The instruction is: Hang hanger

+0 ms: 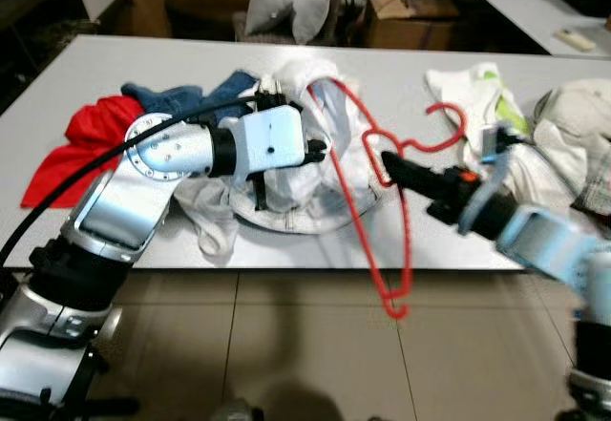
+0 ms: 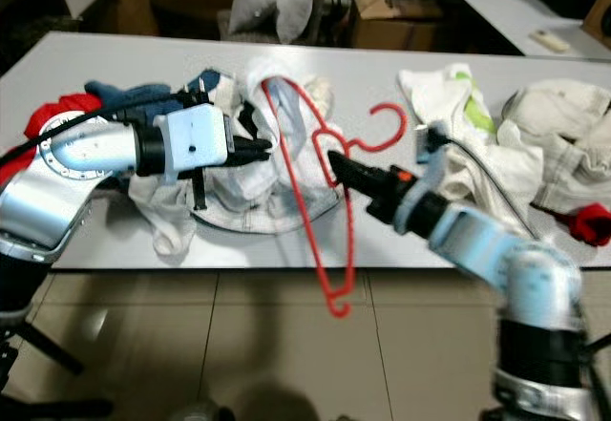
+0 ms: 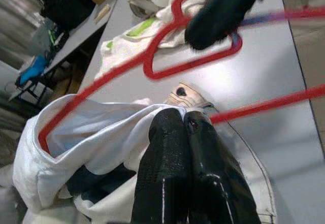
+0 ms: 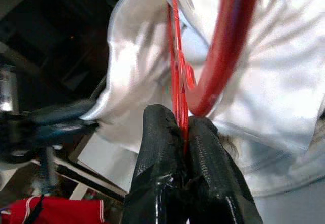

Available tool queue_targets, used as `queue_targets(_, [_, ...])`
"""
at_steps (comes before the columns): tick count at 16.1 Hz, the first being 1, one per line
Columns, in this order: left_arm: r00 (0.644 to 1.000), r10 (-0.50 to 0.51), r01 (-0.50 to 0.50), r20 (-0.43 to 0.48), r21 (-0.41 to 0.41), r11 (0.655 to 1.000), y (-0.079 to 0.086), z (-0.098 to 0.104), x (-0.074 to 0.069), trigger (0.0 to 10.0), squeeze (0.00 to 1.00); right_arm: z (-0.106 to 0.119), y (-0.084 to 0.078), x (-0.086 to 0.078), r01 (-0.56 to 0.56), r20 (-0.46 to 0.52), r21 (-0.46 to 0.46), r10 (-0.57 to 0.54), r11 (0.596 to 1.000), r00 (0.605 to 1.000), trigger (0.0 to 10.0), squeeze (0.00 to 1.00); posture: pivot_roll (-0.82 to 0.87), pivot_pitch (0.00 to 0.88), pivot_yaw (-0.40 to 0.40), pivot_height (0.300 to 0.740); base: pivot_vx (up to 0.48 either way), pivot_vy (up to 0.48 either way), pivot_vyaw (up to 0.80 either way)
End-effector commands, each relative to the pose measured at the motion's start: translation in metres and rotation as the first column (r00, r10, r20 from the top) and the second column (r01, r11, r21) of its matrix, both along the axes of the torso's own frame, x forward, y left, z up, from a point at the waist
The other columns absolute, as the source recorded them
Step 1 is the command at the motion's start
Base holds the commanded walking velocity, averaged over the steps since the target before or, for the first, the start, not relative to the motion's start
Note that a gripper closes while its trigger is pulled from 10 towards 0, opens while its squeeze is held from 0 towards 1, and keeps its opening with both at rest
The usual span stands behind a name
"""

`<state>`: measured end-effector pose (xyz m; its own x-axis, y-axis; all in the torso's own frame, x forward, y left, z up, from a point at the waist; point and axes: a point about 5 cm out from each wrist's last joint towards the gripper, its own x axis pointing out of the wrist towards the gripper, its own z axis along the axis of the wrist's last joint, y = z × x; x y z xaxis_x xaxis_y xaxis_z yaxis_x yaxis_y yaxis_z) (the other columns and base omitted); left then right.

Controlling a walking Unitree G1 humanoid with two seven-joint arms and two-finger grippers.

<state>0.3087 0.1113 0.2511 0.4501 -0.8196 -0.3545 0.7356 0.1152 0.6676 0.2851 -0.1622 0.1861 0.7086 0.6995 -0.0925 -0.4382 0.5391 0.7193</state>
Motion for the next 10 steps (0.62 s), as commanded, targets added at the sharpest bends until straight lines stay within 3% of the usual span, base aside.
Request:
queue_targets(1, [1.0, -0.022, 0.022, 0.009, 0.006, 1.0, -0.003, 0.005, -0.003, 0.0, 0.0, -0.002, 0.0, 0.006, 0.049, -0.015, 0.001, -0.049, 0.999, 0.999, 10.0, 0.0, -0.05, 0.0, -0.028, 0.74, 0.0, 0.0, 0.0])
queue_targets(4, [0.999, -0.04, 0.04, -0.016, -0.015, 0.999, -0.003, 0.008, -0.008, 0.0, 0.0, 0.001, -0.005, 0.02, 0.186, -0.024, 0.096, -0.184, 0.978, 0.983, 10.0, 0.0, -0.04, 0.0, -0.027, 0.74, 0.0, 0.0, 0.0])
queue_targets(6, [0.998, -0.045, 0.044, -0.054, -0.017, 0.999, -0.003, 0.004, -0.012, 0.0, 0.0, 0.008, -0.008, 0.029, 0.273, -0.012, 0.208, -0.276, 0.939, 0.961, 10.0, 0.0, -0.03, 0.0, -0.021, 0.74, 0.0, 0.0, 0.0])
queue_targets(7, [0.998, -0.022, 0.022, -0.061, 0.003, 1.0, 0.0, -0.002, -0.01, 0.0, 0.0, 0.011, -0.006, 0.033, 0.305, -0.018, 0.274, -0.313, 0.912, 0.95, 10.0, 0.0, -0.03, 0.0, -0.018, 0.74, 0.0, 0.0, 0.0])
queue_targets(8, [0.997, 0.007, -0.005, -0.073, 0.022, 1.0, 0.003, -0.01, -0.007, 0.0, 0.0, 0.014, -0.001, 0.041, 0.372, -0.053, 0.379, -0.381, 0.848, 0.923, 10.0, 0.0, -0.03, 0.0, -0.014, 0.74, 0.0, 0.0, 0.0])
queue_targets(9, [0.997, 0.009, -0.007, -0.079, 0.021, 1.0, 0.003, -0.012, -0.007, 0.0, 0.0, 0.014, 0.0, 0.043, 0.392, -0.075, 0.414, -0.398, 0.821, 0.914, 10.0, 0.0, -0.03, 0.0, -0.014, 0.74, 0.0, 0.0, 0.0])
queue_targets(10, [0.996, 0.01, -0.008, -0.085, 0.025, 1.0, 0.002, -0.014, -0.007, 0.0, 0.0, 0.014, 0.002, 0.047, 0.422, -0.117, 0.478, -0.421, 0.77, 0.9, 10.0, 0.0, -0.03, 0.0, -0.012, 0.74, 0.0, 0.0, 0.0])
